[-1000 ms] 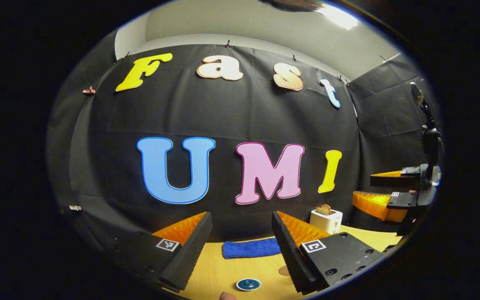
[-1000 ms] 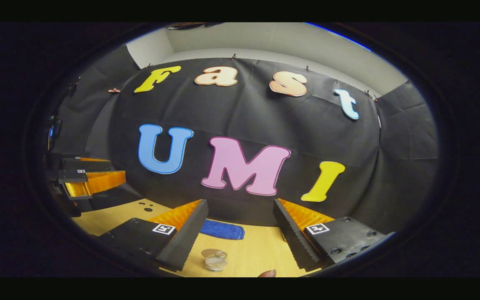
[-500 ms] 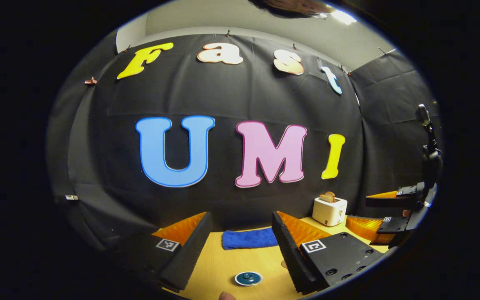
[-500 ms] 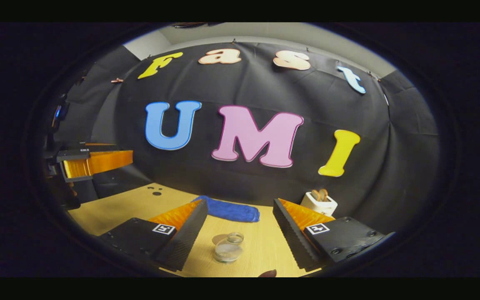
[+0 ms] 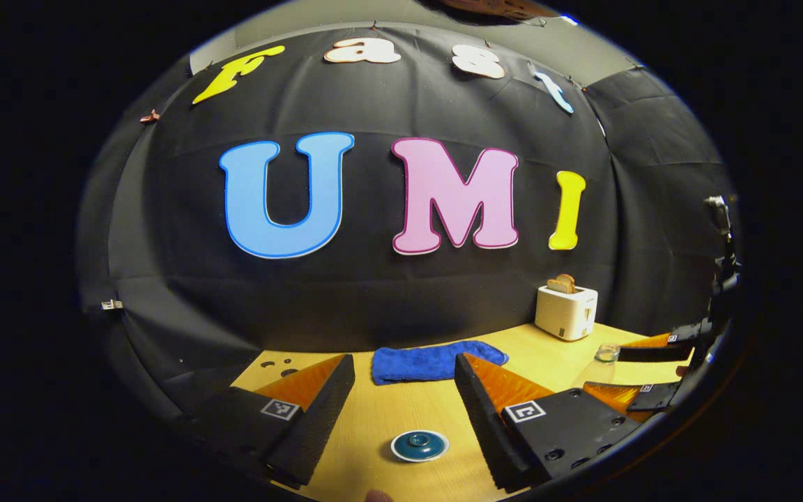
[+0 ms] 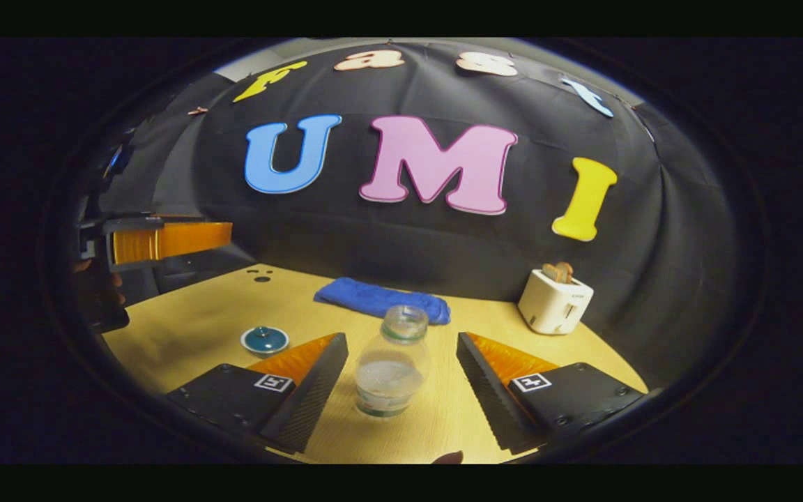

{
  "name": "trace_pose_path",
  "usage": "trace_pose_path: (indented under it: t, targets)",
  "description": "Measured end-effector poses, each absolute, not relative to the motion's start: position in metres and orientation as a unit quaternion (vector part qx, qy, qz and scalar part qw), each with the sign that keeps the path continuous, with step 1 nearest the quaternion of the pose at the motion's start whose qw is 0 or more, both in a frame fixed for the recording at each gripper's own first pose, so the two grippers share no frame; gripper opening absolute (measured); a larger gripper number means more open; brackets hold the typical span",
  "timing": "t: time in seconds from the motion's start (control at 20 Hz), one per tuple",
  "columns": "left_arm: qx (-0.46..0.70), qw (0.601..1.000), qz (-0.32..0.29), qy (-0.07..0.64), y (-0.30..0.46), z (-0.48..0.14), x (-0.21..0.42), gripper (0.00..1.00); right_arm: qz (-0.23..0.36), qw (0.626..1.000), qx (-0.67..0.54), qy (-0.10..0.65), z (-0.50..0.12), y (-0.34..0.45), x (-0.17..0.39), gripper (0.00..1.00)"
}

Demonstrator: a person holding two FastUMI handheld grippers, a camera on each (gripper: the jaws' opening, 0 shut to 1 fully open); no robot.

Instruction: Open the teacup lid with one hand, grasp the water bottle and pour water into the teacup with the other hand; after pouring, place the water bottle on the coaster and then close the teacup lid.

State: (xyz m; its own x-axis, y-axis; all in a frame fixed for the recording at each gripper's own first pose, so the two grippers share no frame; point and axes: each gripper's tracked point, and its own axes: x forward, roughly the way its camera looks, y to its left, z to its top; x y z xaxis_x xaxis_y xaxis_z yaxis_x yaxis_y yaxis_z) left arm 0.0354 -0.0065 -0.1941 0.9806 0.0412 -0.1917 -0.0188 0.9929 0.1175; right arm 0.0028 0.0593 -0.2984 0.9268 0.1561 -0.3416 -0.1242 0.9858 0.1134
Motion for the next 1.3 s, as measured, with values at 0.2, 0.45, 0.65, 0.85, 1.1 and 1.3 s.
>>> trace_pose_path:
  t: [0.2, 0.45, 0.65, 0.85, 1.1, 1.3]
  targets:
    - [0.060, 0.992, 0.015, 0.112, -0.009, -0.224, 0.036, 0.92, 0.074, 0.975, 0.050, 0.205, -0.343, 0.069, 0.002, 0.98]
    - [0.060, 0.989, 0.017, 0.134, -0.005, -0.261, 0.035, 0.91, 0.074, 0.974, 0.050, 0.210, -0.362, 0.072, 0.001, 0.98]
    - [0.055, 0.987, 0.021, 0.147, -0.001, -0.292, 0.037, 0.89, 0.082, 0.972, 0.048, 0.217, -0.373, 0.077, -0.002, 0.98]
    - [0.056, 0.984, 0.015, 0.166, -0.003, -0.324, 0.041, 0.89, 0.083, 0.971, 0.051, 0.216, -0.375, 0.077, -0.003, 0.98]
    - [0.055, 0.981, -0.001, 0.187, -0.010, -0.366, 0.051, 0.74, 0.086, 0.973, 0.047, 0.210, -0.372, 0.074, -0.001, 0.98]
    - [0.047, 0.979, 0.003, 0.198, -0.009, -0.383, 0.056, 0.58, 0.088, 0.974, 0.042, 0.207, -0.373, 0.072, 0.000, 0.98]
